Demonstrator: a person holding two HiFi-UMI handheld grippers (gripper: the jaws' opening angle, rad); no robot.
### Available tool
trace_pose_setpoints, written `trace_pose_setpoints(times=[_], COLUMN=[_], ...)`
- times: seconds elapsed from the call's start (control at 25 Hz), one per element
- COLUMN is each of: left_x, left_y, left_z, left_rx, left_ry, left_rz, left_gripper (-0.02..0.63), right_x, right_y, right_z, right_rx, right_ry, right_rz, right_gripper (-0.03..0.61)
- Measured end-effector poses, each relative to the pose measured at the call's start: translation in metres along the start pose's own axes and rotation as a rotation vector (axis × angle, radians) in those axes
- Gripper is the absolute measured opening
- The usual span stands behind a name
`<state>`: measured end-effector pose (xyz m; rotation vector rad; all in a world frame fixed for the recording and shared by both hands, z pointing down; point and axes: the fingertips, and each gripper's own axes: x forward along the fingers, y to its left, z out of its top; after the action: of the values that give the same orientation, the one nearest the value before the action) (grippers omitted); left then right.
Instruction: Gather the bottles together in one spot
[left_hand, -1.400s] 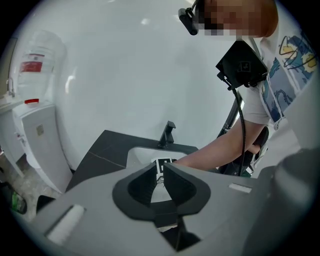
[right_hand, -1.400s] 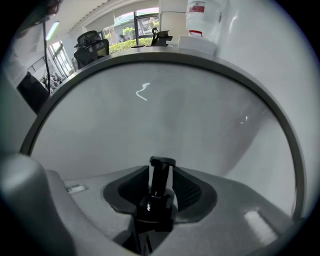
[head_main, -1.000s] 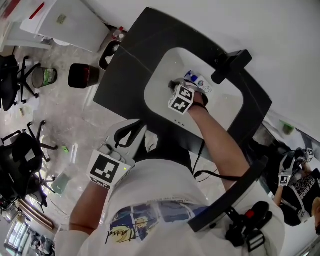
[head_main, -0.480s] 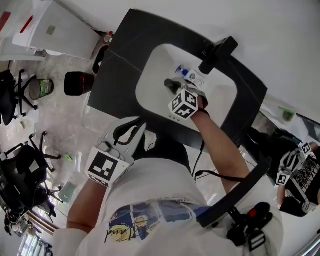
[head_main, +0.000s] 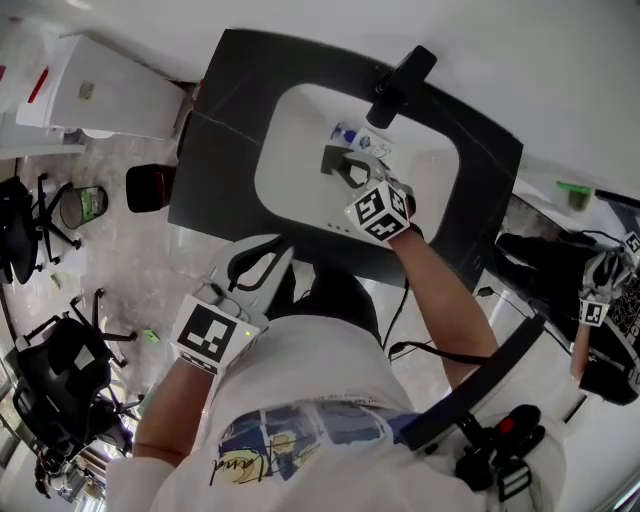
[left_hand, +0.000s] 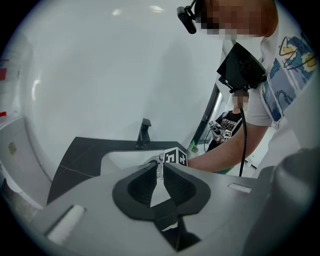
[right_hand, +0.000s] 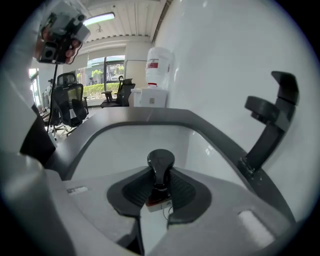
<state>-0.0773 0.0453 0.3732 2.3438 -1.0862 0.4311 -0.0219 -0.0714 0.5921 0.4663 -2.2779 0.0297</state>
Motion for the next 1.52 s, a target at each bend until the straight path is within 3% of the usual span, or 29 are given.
trace_pose_setpoints(times=[0.4, 0.88, 1.2, 1.52], left_x=[0.015, 0.04, 0.054, 0.065], left_y=[-0.031, -0.045, -0.051, -0.052], left_z=[0.005, 0.009, 0.021, 0.03], left_rx=[0.049, 0.083, 0.088, 0.116], left_ry=[0.011, 0.053, 0.054, 0.042], left_rz=[-0.083, -0.16, -0.198, -0.217], left_gripper=[0.046, 0.046, 0.046, 0.046], right_x=[-0.057, -0.076, -0.102, -0.146], right_y=[-0.022, -0.036, -0.052, -0.098], right_z=[0.001, -0.061, -0.043, -0.001], right_rx=[0.073, 0.189, 0.196, 0.189], right_ry=[-0.06, 0.002, -0.045, -0.152], right_rz=[-0.119, -0.181, -0.223, -0.285], right_gripper=[0.061, 0.044, 0.041, 0.041])
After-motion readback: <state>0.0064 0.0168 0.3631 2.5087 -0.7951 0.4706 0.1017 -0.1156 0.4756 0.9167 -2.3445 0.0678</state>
